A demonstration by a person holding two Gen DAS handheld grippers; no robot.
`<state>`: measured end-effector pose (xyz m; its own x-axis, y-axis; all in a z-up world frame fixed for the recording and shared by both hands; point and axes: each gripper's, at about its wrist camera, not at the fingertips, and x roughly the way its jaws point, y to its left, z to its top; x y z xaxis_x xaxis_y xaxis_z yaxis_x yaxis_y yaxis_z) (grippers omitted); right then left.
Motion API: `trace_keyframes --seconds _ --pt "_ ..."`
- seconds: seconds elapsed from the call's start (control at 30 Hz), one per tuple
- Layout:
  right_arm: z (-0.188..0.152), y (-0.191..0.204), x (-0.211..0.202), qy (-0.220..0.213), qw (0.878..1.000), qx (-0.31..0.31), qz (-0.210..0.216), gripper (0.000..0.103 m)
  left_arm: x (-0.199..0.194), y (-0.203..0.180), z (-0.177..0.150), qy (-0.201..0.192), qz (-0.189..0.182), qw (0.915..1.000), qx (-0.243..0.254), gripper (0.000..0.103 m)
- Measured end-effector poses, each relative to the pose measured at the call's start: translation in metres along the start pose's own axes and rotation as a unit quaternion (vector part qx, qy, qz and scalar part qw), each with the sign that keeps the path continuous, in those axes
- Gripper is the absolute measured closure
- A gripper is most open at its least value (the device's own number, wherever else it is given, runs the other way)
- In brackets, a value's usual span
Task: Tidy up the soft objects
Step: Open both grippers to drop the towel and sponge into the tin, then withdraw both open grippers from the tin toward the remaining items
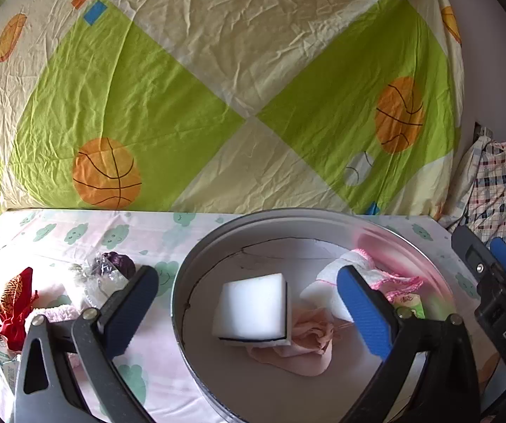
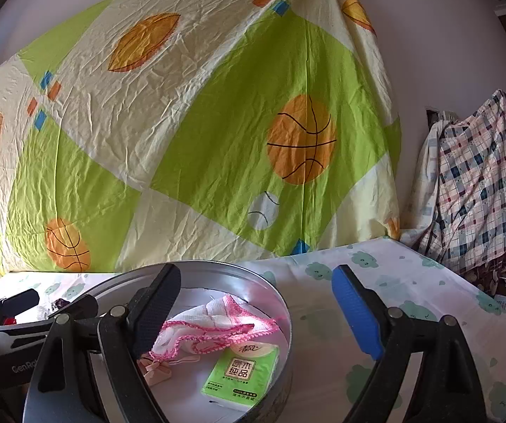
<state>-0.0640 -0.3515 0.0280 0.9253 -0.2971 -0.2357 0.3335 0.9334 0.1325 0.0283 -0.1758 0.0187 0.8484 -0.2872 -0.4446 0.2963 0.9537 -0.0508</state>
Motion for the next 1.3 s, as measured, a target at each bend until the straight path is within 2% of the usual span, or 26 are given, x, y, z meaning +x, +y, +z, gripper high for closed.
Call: trace_keyframes --seconds 0.27,0.4,0.5,1.03,1.3 --pt "-0.001 0.002 -0.011 -0.032 0.999 -0.006 -0.014 0.014 -0.008 0.011 -0.001 -0.015 0.02 0.9997 -0.008 0.0" --pt "-0.001 0.002 -0.023 -0.07 0.997 -0.007 -0.028 0.014 -0.019 0.013 -0.003 -0.048 0.051 0.9975 0.009 0.0" --pt "0.001 0.002 -0.027 -0.083 0.996 -0.007 -0.037 0.014 -0.025 0.013 -0.006 -0.067 0.079 0.9942 0.028 0.0" --pt "-0.005 0.016 -0.037 -0.083 0.996 -0.014 -0.038 0.014 -0.027 0.026 -0.016 -0.05 0.082 0.9948 0.034 0.0" --pt "-0.008 0.02 -0.035 -0.052 0.998 0.002 -0.025 0.013 -0.027 0.031 -0.022 -0.036 0.084 0.995 0.038 0.0"
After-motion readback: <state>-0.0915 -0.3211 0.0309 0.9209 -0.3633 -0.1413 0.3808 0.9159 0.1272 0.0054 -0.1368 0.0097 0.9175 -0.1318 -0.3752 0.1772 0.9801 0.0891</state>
